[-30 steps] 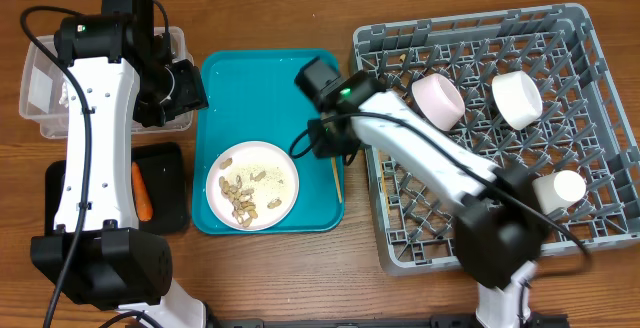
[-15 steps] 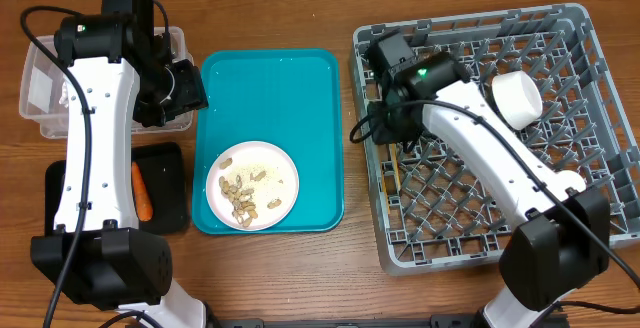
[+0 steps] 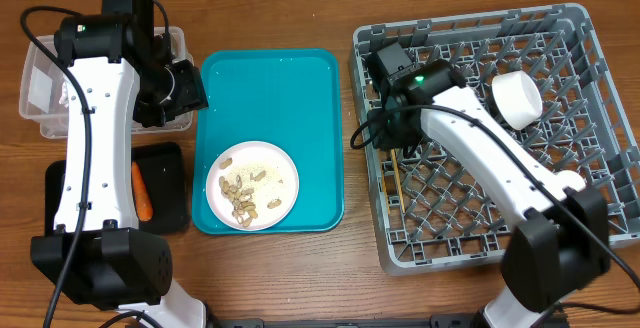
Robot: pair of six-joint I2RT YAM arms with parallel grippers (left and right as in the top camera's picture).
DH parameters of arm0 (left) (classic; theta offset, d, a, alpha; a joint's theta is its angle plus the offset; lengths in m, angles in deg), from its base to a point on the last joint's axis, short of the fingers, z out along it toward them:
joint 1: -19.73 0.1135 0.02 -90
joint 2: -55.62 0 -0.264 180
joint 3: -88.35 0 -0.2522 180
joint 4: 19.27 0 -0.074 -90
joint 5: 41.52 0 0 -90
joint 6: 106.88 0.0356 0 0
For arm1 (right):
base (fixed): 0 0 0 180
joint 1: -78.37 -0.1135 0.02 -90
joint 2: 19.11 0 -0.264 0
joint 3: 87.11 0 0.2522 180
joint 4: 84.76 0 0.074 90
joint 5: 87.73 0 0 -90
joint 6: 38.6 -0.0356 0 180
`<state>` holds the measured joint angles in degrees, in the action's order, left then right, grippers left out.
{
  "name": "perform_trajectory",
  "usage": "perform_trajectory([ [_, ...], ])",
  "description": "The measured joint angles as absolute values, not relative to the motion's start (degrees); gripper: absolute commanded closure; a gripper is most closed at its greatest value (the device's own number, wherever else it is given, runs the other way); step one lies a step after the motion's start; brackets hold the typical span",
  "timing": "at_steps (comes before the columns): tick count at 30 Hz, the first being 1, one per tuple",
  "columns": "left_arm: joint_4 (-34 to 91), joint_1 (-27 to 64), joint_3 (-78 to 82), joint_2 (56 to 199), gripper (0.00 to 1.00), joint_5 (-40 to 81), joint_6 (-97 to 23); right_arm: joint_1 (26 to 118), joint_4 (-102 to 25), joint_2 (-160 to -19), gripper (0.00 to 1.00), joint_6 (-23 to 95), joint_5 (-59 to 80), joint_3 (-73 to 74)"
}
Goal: Sort waste into correct bins and load items into the dishwasher
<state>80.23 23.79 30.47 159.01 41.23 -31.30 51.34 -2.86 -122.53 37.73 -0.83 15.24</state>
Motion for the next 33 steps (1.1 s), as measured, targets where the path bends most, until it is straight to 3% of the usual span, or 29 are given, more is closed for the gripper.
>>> perform_trajectory([
  [8, 80.3, 15.5, 30.5, 159.0, 0.39, 41.2, -31.9, 57.2, -1.2, -103.6, 0.63, 34.7, 0.1, 17.7],
  [11, 80.3, 10.8, 30.3, 159.0, 0.39, 41.3, -33.4, 62.1, 1.8, -101.5, 0.56, 34.0, 2.3, 17.8],
  [15, 79.4, 4.9, 27.3, 159.0, 0.38, 41.3, -37.8, 70.6, 6.3, -101.6, 0.54, 34.1, 5.9, 17.8],
  [21, 69.1, -0.9, 12.6, 159.0, 0.39, 41.3, -47.8, 74.3, 8.3, -101.6, 0.54, 37.3, 7.6, 17.8],
  [26, 53.0, -3.9, 0.5, 159.4, 0.42, 41.3, -55.6, 74.3, 7.8, -101.6, 0.54, 38.6, 8.1, 17.6],
  [33, 42.2, -5.0, -4.8, 159.4, 0.47, 43.2, -58.4, 74.3, 7.8, -101.6, 0.54, 39.0, 8.1, 16.9],
])
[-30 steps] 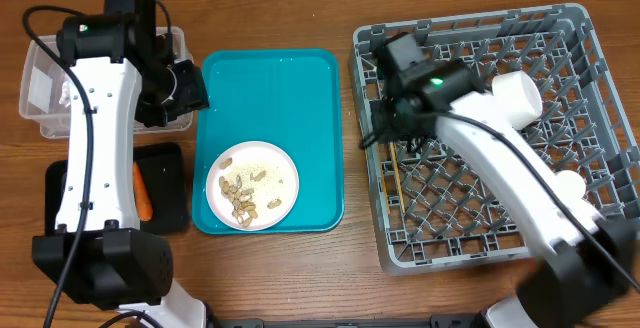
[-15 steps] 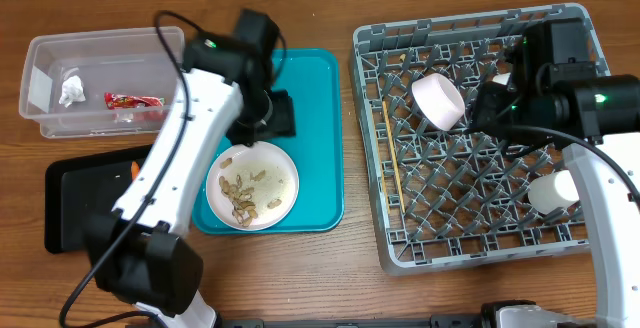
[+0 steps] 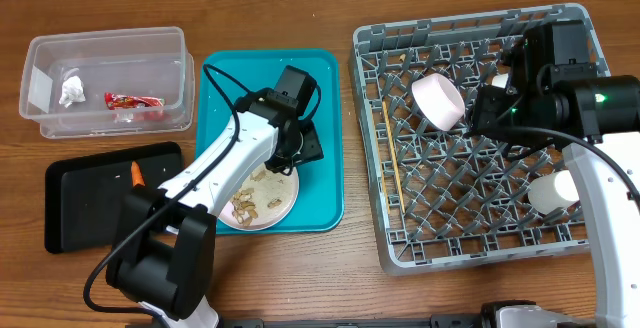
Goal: Sort waste into correct bins and load items into the dishwasher
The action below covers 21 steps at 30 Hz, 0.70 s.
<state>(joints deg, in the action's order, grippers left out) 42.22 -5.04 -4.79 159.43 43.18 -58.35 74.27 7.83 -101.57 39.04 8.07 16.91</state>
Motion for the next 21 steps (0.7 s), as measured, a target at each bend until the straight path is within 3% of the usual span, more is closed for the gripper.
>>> perform_trajectory([
  [15, 41.7, -5.0, -5.2, 163.5, 0.45, 44.9, -62.2, 74.3, 7.8, -101.6, 0.54, 39.2, 8.3, 16.9],
  [21, 39.2, -5.0, -5.3, 166.7, 0.62, 45.1, -62.7, 74.3, 7.8, -101.6, 0.54, 39.3, 8.3, 16.9],
])
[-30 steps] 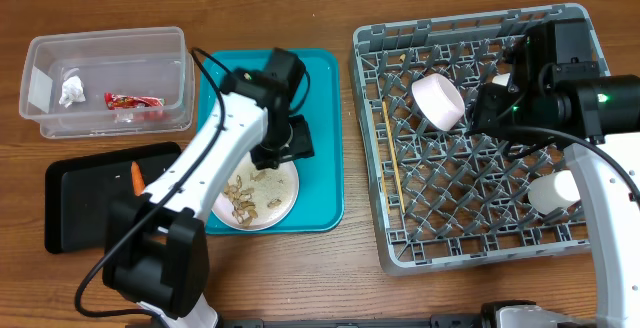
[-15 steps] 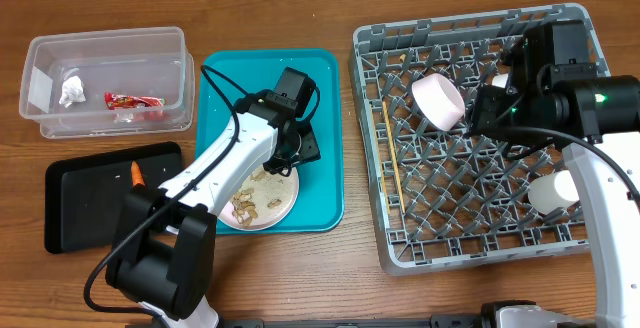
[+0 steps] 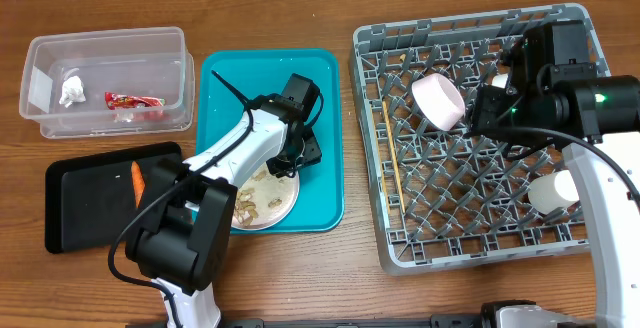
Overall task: Sort waste into correct bins and load items into the dishwasher
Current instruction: 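Grasp the rim of the white plate of rice with the left gripper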
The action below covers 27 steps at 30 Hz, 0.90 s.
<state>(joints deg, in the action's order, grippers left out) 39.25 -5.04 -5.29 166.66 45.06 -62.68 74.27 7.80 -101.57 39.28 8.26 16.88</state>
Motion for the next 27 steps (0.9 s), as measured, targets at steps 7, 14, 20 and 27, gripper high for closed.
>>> perform_trajectory([
  [7, 37.5, -5.0, -5.3, 167.1, 0.86, 45.9, -63.3, 74.3, 8.1, -101.6, 0.54, 39.3, 8.3, 16.9],
  [14, 32.2, -4.3, -5.2, 167.2, 0.91, 48.7, -59.0, 74.2, 8.7, -101.6, 0.54, 39.5, 8.2, 16.9],
  [20, 30.9, -2.9, -5.2, 167.2, 0.94, 51.0, -55.1, 74.3, 8.7, -101.6, 0.54, 39.5, 8.2, 16.9],
  [27, 37.0, -2.8, -4.8, 167.2, 0.92, 51.9, -52.3, 74.3, 8.7, -101.6, 0.54, 39.5, 8.3, 16.9],
])
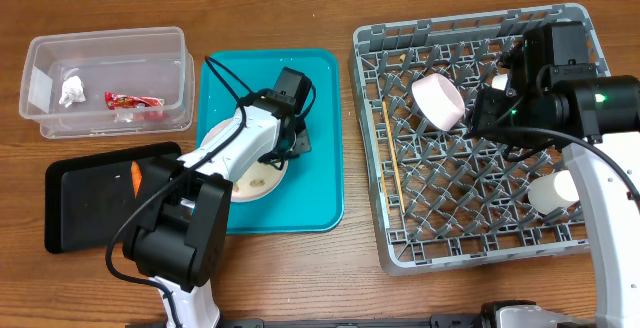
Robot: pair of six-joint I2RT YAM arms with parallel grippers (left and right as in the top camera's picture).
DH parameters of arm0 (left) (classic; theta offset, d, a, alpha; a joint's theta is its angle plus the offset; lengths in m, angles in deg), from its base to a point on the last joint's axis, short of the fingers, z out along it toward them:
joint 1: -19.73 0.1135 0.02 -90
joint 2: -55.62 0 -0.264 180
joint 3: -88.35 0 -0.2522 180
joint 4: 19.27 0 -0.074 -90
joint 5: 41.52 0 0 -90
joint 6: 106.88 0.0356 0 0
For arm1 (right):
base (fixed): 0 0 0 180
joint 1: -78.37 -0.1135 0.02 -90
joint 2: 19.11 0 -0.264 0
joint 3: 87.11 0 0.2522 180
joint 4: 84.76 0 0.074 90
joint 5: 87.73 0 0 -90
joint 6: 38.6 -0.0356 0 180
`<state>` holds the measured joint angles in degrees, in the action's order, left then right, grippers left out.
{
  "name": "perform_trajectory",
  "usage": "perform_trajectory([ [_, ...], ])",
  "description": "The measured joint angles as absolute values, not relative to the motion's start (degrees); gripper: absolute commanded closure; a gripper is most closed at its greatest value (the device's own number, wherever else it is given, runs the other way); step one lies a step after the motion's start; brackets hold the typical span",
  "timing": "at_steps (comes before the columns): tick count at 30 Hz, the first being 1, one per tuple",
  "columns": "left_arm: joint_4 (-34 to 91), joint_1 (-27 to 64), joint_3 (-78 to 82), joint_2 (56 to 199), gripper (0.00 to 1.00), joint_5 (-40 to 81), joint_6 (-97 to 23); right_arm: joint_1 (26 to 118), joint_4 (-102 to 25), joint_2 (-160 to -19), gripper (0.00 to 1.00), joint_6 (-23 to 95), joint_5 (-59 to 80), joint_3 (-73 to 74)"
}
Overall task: Sort waste into correct bins and load items into the dishwasher
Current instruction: 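Grasp the rim of the white plate of rice with the left gripper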
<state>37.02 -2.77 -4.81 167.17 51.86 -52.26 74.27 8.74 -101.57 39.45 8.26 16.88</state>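
A white plate (252, 175) with food scraps on it sits over the teal tray (318, 88), toward the tray's left side, and my left arm covers most of it. My left gripper (288, 145) is at the plate's right rim and looks shut on it. The right gripper (492, 108) hovers over the grey dish rack (470, 223), just right of a pink-white cup (439, 101) lying in the rack. Its jaws are too dark to read. A second white cup (555, 190) sits at the rack's right side and a chopstick (392, 163) lies along the left.
A clear plastic bin (105, 43) at the back left holds a crumpled white paper (70, 90) and a red wrapper (130, 100). A black tray (95, 203) at the front left has a carrot piece (136, 173) on it.
The plate has shifted up and to the left on the teal tray, with my left gripper still at its right rim. The right arm and the rack's contents are unchanged.
At first my left gripper was at the clear bin and my right one at the rack's left edge. Then the left gripper stood at the plate's rim and the right arm over the rack's right half, a cup lying mid-rack. Now the plate has moved left.
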Motion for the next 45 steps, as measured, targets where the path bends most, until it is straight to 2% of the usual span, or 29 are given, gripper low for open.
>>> perform_trajectory([
  [2, 39.6, -2.8, -4.5, 167.2, 0.92, 52.0, -51.7, 74.3, 8.8, -101.6, 0.54, 39.5, 8.2, 16.9],
  [8, 43.2, -2.9, -4.7, 167.3, 0.79, 51.7, -50.1, 74.3, 8.8, -101.6, 0.54, 39.5, 8.2, 16.9],
  [14, 42.5, -3.2, -5.0, 167.3, 0.96, 51.6, -49.4, 74.2, 9.0, -101.6, 0.54, 39.5, 8.2, 16.9],
  [27, 43.7, -3.3, -4.0, 167.2, 0.96, 52.2, -49.0, 74.3, 9.1, -101.6, 0.54, 39.5, 8.2, 16.9],
  [45, 61.7, -3.5, 10.1, 167.6, 0.96, 53.5, -48.4, 74.3, 9.1, -101.6, 0.53, 39.5, 8.2, 16.9],
])
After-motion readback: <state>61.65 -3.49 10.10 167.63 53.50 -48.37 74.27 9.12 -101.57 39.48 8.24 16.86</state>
